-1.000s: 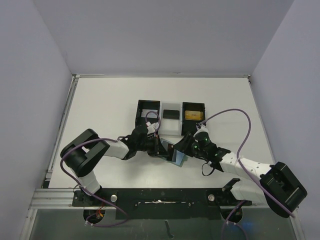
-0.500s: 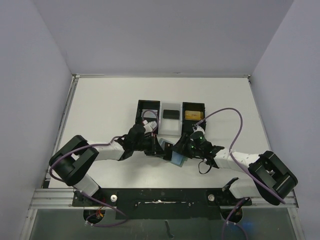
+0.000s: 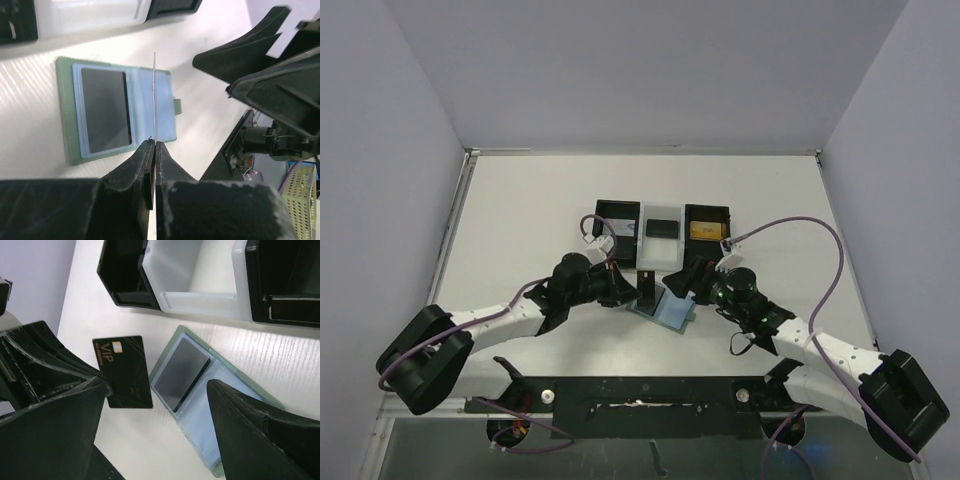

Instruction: Take the credit cards out of the card holder

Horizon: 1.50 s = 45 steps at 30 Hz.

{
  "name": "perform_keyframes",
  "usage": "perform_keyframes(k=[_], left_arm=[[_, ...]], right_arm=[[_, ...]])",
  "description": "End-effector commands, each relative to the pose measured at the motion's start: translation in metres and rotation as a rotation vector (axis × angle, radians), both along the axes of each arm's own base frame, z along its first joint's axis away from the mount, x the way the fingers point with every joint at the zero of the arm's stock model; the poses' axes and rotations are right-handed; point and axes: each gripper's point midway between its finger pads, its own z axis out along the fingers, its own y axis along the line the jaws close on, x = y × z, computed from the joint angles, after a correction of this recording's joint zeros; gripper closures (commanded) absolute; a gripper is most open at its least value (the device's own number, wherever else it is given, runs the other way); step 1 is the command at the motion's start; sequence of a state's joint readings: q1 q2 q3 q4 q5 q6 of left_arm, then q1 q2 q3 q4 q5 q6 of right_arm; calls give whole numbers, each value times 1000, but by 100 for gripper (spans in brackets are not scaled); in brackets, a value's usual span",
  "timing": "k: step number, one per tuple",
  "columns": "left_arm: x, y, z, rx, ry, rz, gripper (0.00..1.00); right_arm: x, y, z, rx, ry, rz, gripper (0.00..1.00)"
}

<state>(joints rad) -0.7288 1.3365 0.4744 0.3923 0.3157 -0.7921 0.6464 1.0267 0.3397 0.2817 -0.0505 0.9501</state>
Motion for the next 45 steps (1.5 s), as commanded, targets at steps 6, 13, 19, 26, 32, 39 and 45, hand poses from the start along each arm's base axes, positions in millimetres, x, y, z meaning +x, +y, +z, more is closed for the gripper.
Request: perform_keyframes(k=[6, 13, 19, 26, 32, 39, 45], left_arm=[[1, 2, 70, -219, -211, -35, 100], [-19, -8, 99, -370, -214, -164, 100], [-27, -14, 111, -436, -215, -233, 100], [-34, -18, 114, -461, -206, -289, 100], [-32, -17, 114, -461, -214, -287, 100], [-28, -13, 117, -457, -227, -271, 100], [-28, -11, 119, -456, -238, -260, 100]], right_arm=[[5, -1, 61, 82, -305, 95, 14], [-13, 19, 85, 211, -371, 285, 19], [-20, 29, 95, 295, -384, 382, 33], [-33, 40, 110, 362, -402, 510, 56], [-41, 42, 111, 367, -399, 566, 72], [-46, 40, 111, 384, -390, 594, 81], [-52, 41, 115, 407, -396, 621, 100]])
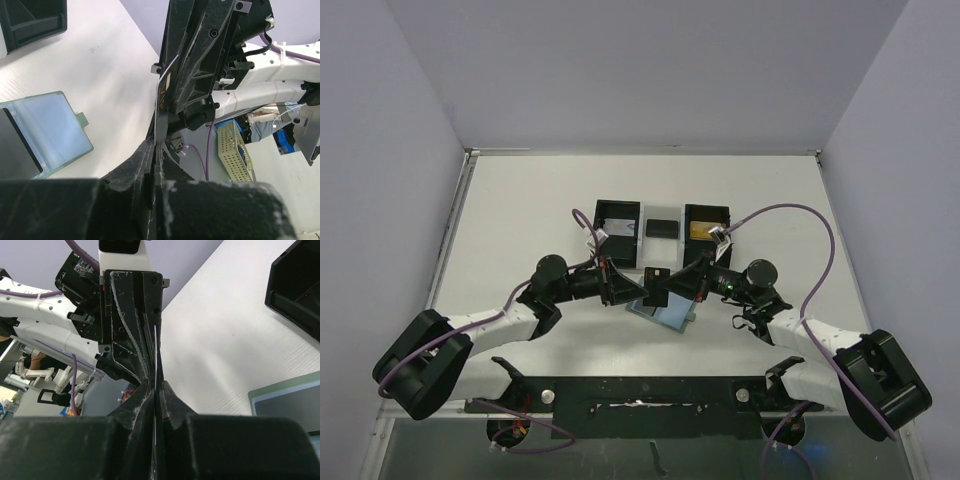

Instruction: Take the credit cards out of the card holder

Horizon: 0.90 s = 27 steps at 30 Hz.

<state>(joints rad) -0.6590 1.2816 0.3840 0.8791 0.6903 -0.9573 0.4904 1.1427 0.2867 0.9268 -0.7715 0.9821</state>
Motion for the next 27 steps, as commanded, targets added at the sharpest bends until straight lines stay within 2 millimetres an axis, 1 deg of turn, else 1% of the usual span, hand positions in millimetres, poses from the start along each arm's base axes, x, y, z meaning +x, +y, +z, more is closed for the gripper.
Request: perform_keyframes(k=[1, 2, 3, 4, 5, 6, 8, 9, 11, 14, 15, 18, 19, 20, 22, 23, 25, 27], left_arm=[[6, 2, 26, -57, -97, 17, 100], [7, 1, 27, -53, -100, 16, 100], [7, 1, 25, -39, -100, 13, 89], [10, 1, 19, 0, -98, 21, 75], [15, 2, 20, 20, -125, 40, 62], [20, 6, 9, 90, -109, 71, 52], [34, 17, 3, 186, -133, 160, 34], [42, 25, 0, 241, -140, 218, 31], [57, 45, -4, 346, -166, 327, 31], [83, 84, -7, 508, -138, 534, 30], [87, 98, -9, 564, -114, 576, 30], [100, 117, 9, 646, -145, 637, 29], [102, 124, 11, 691, -172, 647, 29], [106, 131, 15, 732, -198, 666, 29], [114, 152, 17, 813, -233, 747, 29], [115, 156, 18, 827, -240, 762, 29], [117, 169, 22, 861, -259, 808, 29], [116, 178, 20, 877, -261, 847, 29]], right_arm=[[-6, 2, 29, 71, -106, 52, 100], [-6, 2, 30, 73, -109, 48, 100], [-4, 2, 30, 70, -106, 40, 100], [-1, 1, 30, 58, -112, 27, 100], [2, 2, 29, 38, -112, 11, 100], [7, 1, 28, 13, -114, -8, 100], [17, -1, 30, -46, -136, -63, 100], [23, -3, 28, -83, -135, -96, 100], [34, -10, 27, -149, -144, -166, 100], [51, -21, 25, -246, -155, -270, 100], [56, -25, 24, -281, -161, -296, 100], [74, -37, 31, -350, -183, -400, 100], [79, -40, 32, -373, -193, -438, 100], [86, -43, 35, -403, -223, -482, 100], [92, -40, 40, -484, -319, -514, 100], [99, -42, 43, -525, -353, -558, 100], [101, -34, 44, -639, -484, -554, 100], [110, -35, 39, -774, -602, -542, 100]])
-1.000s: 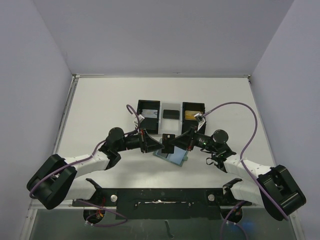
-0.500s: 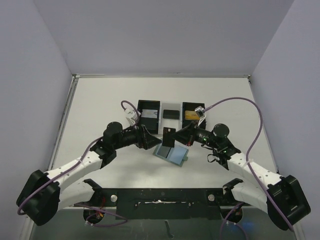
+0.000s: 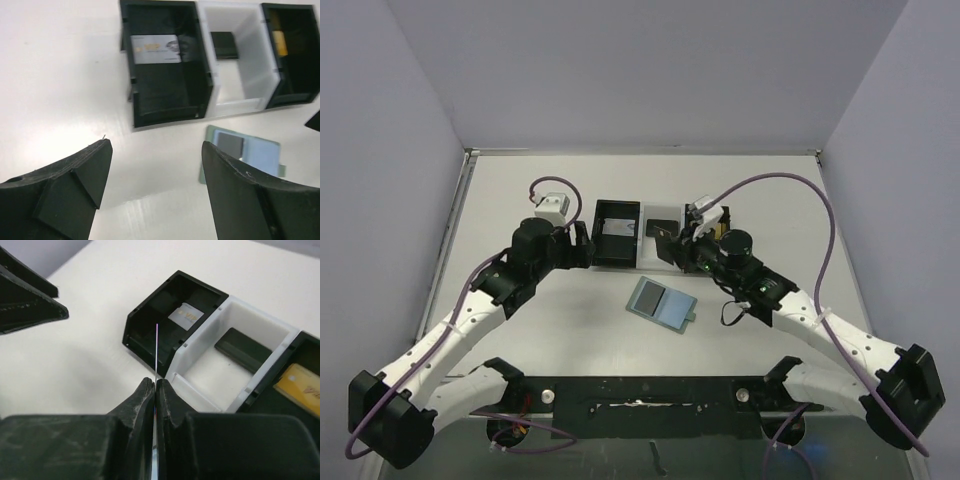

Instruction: Take the credit cards out of the card holder

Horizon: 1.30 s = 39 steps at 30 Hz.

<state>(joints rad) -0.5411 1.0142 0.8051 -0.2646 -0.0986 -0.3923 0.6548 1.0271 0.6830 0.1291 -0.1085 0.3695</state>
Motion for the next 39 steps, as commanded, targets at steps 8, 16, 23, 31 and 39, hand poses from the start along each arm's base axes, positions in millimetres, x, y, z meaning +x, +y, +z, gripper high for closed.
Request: perform_keyframes(k=[8, 16, 23, 31, 39], left_arm=[[-2, 42, 1, 119, -75, 119, 28], [-2, 52, 7, 141, -97, 155, 28], [-4, 55, 9, 165, -110, 157, 27], [-6, 51, 10, 172, -117, 141, 27], [-9, 44, 11, 165, -121, 92, 27]], right_arm=[[78, -7, 3, -681, -420, -82, 100], [108, 20, -13, -867, -489, -9, 100], [128, 31, -37, -958, -432, 15, 100], [137, 26, -55, -965, -370, -1, 100], [147, 18, -82, -1082, -359, 43, 100]])
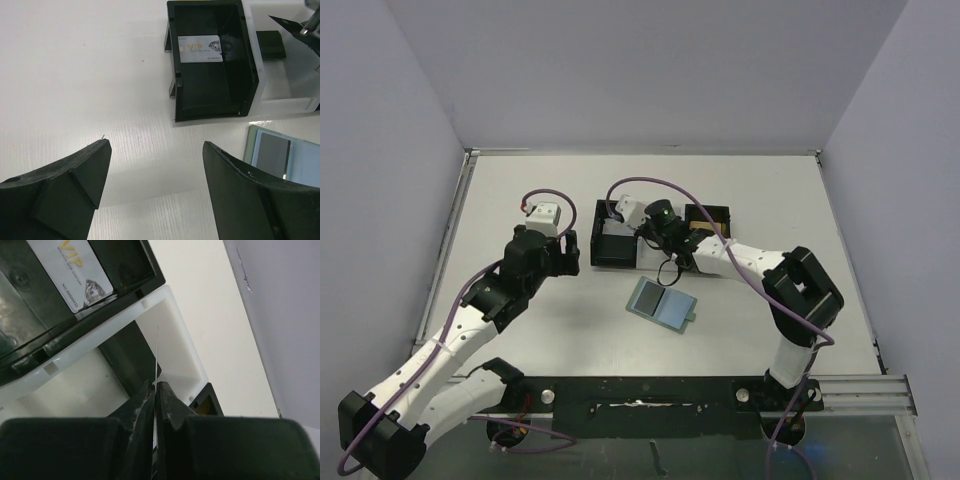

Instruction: Take the credit cards out of the card holder

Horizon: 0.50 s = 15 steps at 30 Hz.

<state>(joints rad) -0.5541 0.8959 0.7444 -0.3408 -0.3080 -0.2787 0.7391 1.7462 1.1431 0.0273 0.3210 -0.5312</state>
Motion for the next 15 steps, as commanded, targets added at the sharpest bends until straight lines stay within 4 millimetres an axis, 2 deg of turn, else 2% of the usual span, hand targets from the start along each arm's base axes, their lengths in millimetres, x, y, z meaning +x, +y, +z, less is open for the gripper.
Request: perform_keyframes(k=[1, 9, 15], left_arm=[[1, -6, 17, -20, -52, -38, 27], [-1, -6, 21, -18, -63, -45, 27], [-1, -5, 21, -15, -67, -45, 27]], right_arm=[[16, 1, 9, -55, -53, 13, 100], [26, 4, -9, -156, -60, 86, 98], [45, -2, -18, -191, -66, 66, 96]])
